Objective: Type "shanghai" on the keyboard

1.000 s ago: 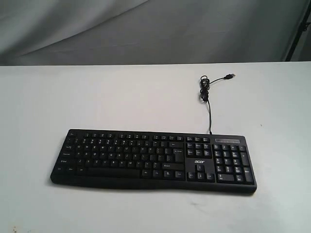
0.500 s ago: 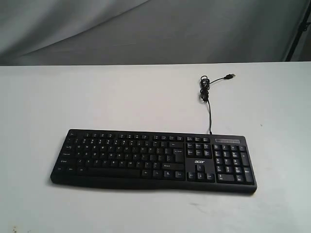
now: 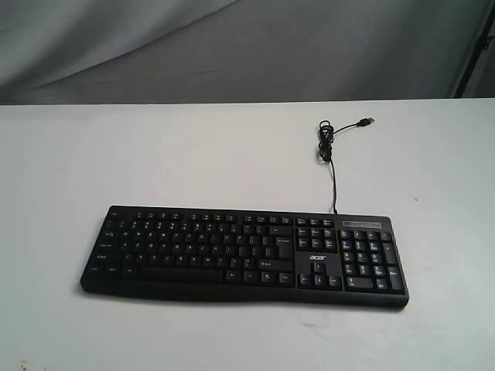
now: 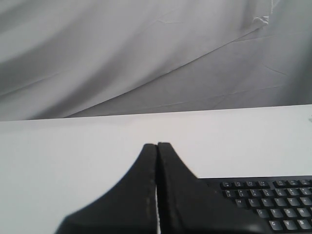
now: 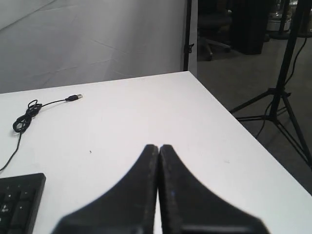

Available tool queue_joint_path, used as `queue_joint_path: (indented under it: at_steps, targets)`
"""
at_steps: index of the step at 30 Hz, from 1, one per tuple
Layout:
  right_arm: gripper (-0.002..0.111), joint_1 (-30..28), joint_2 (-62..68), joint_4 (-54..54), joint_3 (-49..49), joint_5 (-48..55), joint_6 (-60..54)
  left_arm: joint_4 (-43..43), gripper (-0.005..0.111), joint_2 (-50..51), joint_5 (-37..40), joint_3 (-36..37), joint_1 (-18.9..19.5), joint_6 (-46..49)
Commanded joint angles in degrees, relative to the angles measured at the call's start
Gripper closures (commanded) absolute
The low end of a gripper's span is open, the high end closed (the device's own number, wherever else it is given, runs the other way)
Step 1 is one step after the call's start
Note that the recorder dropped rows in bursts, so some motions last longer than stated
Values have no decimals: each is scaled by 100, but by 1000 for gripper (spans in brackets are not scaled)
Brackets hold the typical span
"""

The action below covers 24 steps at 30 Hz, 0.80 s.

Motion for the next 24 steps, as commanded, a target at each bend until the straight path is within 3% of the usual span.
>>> queue_joint_path:
  at_steps: [1, 24]
  targets:
    - [108, -37, -47, -3, 221, 121, 35, -11, 107, -14, -33, 10, -37, -15]
    - [108, -37, -47, 6, 221, 98, 24, -11, 107, -14, -33, 10, -37, -15]
